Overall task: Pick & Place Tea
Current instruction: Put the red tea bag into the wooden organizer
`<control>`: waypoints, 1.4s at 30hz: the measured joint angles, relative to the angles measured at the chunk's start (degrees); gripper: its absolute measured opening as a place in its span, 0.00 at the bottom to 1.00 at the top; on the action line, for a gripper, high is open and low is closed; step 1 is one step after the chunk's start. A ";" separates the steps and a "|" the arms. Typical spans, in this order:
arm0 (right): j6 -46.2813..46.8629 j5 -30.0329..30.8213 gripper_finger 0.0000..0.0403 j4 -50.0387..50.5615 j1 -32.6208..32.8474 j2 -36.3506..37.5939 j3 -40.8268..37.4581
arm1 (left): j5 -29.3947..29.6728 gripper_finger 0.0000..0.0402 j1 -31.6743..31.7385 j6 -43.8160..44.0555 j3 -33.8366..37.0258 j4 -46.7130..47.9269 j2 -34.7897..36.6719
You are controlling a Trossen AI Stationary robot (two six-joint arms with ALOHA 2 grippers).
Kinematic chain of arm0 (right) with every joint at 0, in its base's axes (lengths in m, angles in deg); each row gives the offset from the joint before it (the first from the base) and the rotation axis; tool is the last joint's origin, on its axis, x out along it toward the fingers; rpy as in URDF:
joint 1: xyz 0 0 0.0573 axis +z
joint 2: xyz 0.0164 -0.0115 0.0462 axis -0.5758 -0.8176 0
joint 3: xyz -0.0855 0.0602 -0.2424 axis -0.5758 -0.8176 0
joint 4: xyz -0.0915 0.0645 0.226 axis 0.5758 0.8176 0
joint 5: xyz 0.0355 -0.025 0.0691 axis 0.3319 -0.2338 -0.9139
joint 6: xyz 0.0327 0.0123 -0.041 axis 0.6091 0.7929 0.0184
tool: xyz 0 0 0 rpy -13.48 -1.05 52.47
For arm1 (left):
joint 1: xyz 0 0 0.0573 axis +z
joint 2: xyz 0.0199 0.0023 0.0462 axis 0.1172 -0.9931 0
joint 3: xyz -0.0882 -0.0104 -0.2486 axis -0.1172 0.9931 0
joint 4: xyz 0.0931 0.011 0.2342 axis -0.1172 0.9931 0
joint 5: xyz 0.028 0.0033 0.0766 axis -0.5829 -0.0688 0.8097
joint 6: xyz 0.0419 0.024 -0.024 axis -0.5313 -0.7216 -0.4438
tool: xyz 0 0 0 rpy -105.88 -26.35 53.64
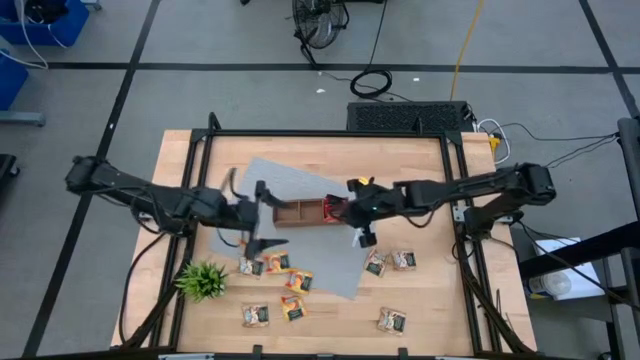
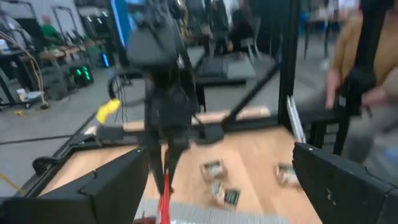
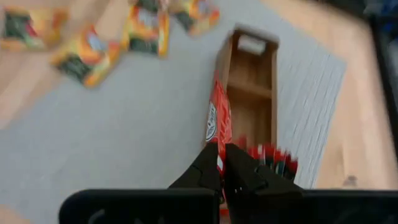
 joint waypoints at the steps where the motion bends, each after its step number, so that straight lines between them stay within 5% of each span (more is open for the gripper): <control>1: -0.12 0.00 0.00 1.21 -0.31 -0.93 0.50 | 0.00 0.97 0.04 0.55 1.54 -1.66 1.12; 11: -2.28 0.24 0.00 2.08 -3.35 -6.88 1.04 | 0.20 0.97 0.04 1.35 8.07 -3.86 7.88; 42: -4.14 4.27 0.00 5.28 -4.59 -8.32 1.04 | 0.72 0.97 0.37 3.56 8.47 -1.00 7.85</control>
